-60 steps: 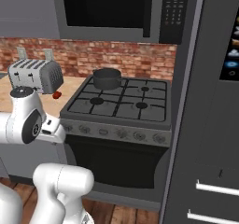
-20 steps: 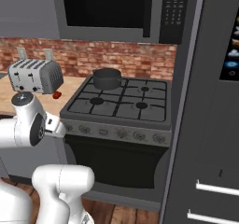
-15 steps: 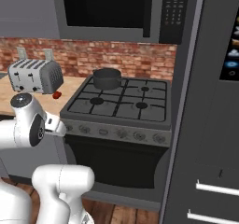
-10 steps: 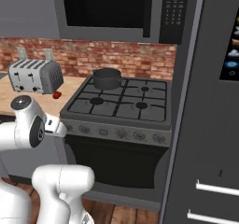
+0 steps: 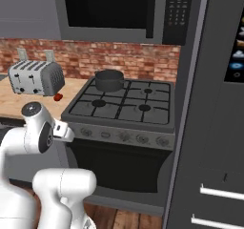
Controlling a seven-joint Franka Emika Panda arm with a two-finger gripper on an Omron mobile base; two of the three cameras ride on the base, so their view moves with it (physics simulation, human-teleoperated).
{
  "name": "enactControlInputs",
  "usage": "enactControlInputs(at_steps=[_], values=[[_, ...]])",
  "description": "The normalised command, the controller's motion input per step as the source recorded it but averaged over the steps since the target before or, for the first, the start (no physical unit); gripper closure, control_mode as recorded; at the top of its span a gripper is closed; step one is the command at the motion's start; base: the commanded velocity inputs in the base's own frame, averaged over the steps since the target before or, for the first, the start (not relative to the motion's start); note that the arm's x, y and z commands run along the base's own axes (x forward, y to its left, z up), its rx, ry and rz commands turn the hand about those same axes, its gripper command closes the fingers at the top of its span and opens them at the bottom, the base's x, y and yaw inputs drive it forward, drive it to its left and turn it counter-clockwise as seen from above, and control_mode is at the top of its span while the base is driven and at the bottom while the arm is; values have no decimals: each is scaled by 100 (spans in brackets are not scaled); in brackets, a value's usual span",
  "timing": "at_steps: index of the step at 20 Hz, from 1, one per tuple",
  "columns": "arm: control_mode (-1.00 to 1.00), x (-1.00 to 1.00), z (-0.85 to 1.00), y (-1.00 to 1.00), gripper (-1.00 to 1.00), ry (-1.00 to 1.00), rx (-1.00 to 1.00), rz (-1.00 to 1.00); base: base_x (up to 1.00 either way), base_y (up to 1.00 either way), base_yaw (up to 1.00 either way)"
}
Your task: Turn on the burner for the pot on the stove. Wait thirty seconds for the pot to heat up. Then add the bell pepper to the pot.
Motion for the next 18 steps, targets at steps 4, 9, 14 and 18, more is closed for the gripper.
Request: enactControlInputs(at_steps=[4, 9, 14, 18], values=[[-100, 25, -30, -5, -100, -4, 1, 3, 0, 0, 0], [-100, 25, -28, 0, -100, -9, 0, 3, 0, 0, 0], [-100, 29, -19, 0, -100, -7, 0, 3, 0, 0, 0], [-100, 26, -1, 0, -100, -1, 0, 2, 0, 0, 0]])
